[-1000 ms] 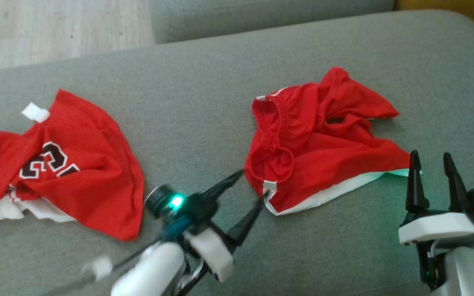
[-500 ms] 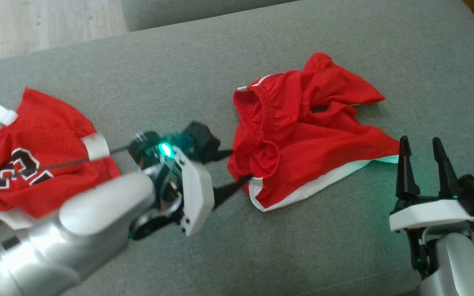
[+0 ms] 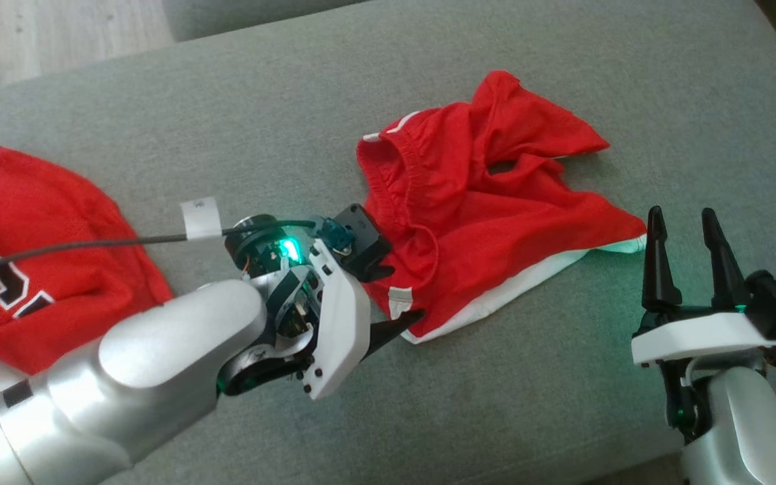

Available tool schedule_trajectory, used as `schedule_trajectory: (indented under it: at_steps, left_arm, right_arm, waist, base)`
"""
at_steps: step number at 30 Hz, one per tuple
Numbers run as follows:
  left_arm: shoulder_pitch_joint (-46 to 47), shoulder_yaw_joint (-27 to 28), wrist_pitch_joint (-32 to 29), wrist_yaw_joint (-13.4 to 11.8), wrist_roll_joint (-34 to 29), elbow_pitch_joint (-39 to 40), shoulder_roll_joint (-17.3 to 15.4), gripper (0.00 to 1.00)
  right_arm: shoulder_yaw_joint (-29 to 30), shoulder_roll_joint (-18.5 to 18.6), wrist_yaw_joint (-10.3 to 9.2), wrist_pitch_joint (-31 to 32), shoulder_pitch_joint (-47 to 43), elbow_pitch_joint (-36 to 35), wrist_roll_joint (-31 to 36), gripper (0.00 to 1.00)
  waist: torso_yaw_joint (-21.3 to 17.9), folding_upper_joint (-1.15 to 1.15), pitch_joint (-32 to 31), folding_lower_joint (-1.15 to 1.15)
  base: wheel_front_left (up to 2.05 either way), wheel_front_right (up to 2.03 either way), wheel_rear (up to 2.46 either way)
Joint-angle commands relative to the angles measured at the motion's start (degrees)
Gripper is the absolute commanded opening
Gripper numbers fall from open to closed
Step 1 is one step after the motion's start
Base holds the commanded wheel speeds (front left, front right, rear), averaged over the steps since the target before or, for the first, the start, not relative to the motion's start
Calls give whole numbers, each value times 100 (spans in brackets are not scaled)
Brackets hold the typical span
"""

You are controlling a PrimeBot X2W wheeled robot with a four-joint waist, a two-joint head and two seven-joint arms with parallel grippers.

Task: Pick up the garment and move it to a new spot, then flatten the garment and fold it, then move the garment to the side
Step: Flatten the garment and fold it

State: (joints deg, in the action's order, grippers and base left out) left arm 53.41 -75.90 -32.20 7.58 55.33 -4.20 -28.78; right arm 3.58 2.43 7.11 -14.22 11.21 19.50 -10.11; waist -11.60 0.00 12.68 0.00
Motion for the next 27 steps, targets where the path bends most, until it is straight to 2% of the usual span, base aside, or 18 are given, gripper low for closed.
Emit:
schedule_trajectory:
  at_steps: [1, 25, 26, 27]
  left_arm:
    - [117, 256, -11, -9, -77, 156, -128, 100]
    - [47, 255, -304, -9, -669, -77, -134, 100]
    - [48, 255, -297, -9, -645, -94, -138, 70]
    - [56, 255, -269, -9, -620, -115, -141, 23]
  right_arm:
    - [-164, 45, 37, -77, 229, -156, -51, 100]
    - [-299, 45, 37, -78, 347, -164, -193, 100]
    - [-298, 45, 37, -78, 342, -157, -195, 100]
    - [-293, 45, 37, -78, 333, -147, -190, 100]
  waist:
    - [-43, 0, 49, 0]
    - [-339, 0, 308, 0]
    - [-335, 0, 303, 0]
    - [-321, 0, 293, 0]
  base:
    - [0, 0, 0]
    - [0, 0, 0]
    - [0, 0, 0]
    - [0, 0, 0]
